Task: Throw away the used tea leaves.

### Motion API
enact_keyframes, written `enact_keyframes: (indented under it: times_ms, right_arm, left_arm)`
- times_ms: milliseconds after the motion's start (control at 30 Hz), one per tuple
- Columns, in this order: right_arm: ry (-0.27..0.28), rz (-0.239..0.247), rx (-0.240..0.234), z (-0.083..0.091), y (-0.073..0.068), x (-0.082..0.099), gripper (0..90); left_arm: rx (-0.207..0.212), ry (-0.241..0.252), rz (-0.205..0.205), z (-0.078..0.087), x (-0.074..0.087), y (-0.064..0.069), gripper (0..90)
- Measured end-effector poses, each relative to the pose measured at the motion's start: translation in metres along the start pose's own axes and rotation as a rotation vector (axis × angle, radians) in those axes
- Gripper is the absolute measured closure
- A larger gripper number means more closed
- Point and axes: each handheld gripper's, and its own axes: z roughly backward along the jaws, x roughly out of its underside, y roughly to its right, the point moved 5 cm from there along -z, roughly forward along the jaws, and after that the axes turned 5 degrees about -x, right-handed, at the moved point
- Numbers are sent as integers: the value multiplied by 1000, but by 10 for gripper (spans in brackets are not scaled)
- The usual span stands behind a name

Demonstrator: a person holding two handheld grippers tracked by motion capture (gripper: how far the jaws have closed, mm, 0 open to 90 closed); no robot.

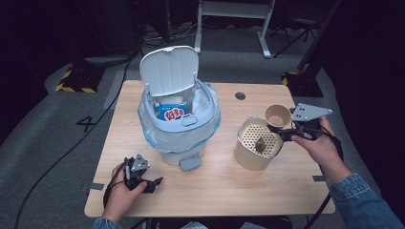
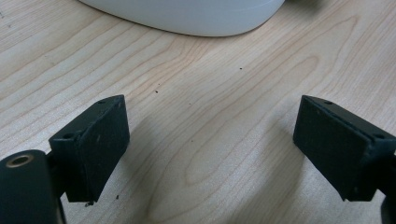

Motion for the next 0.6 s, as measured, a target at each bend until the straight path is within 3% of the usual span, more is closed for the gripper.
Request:
enact_keyframes:
  times_ms: [267,467,600]
  right_arm:
    - [33,-225,-126,0,-1,3,301]
    - [55,-268,-182,-1,-3,1,301]
    - [60,-267,-185,-1,-2,1,300]
  left_arm:
    - [0,0,0,0,0,0,110]
    - [0,0,0,0,0,0,110]
    - [0,0,0,0,0,0,110]
